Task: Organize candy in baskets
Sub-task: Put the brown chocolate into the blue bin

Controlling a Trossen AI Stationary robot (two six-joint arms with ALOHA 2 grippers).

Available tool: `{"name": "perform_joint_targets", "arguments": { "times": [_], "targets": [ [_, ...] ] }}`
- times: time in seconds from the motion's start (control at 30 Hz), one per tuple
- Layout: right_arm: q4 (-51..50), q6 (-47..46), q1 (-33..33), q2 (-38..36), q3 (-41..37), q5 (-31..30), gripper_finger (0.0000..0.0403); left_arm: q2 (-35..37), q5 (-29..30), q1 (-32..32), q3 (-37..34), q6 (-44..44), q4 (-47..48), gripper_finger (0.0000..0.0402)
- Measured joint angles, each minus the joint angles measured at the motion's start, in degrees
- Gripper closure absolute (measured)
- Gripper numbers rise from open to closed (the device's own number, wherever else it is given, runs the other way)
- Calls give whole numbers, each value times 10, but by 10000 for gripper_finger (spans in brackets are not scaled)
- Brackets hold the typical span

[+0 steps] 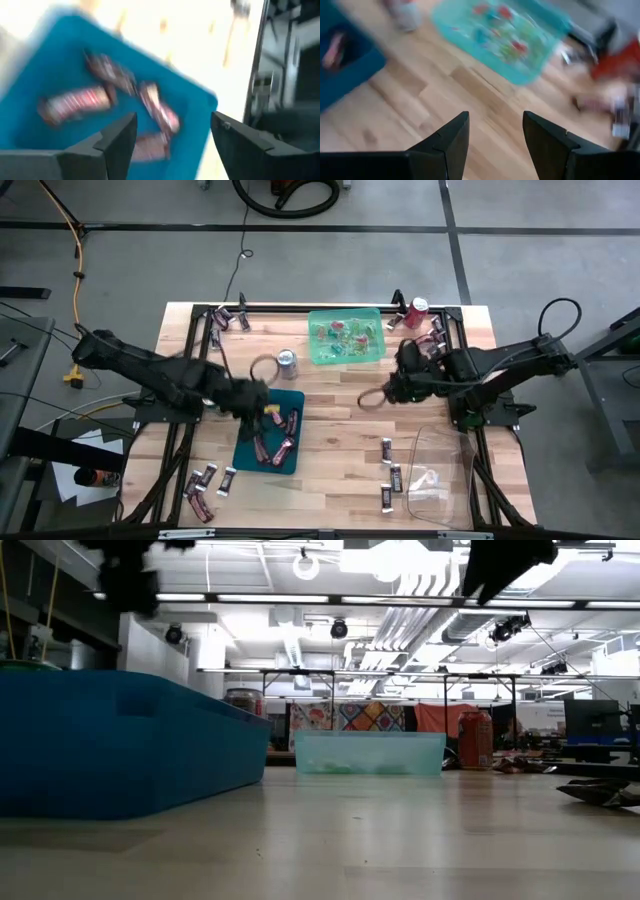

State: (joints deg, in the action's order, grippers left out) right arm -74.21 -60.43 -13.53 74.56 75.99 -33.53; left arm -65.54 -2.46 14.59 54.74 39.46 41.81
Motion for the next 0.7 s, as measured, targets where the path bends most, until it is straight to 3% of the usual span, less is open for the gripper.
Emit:
{"name": "perform_joint_targets", "arguments": {
  "times": [0.13,0.23,0.47,0.7],
  "targets": [
    [-63,-104,75,0,-2,4,221,33,95,-59,34,-62,-6,159],
    [-65,-135,157,-8,-45,-7,221,54,120,-110,38,-87,-33,158],
    [156,-161,329,-53,-249,113,221,96,118,-167,38,-87,-41,158],
    [266,-291,422,-59,-348,111,221,124,162,-169,38,-107,-58,158]
  ]
}}
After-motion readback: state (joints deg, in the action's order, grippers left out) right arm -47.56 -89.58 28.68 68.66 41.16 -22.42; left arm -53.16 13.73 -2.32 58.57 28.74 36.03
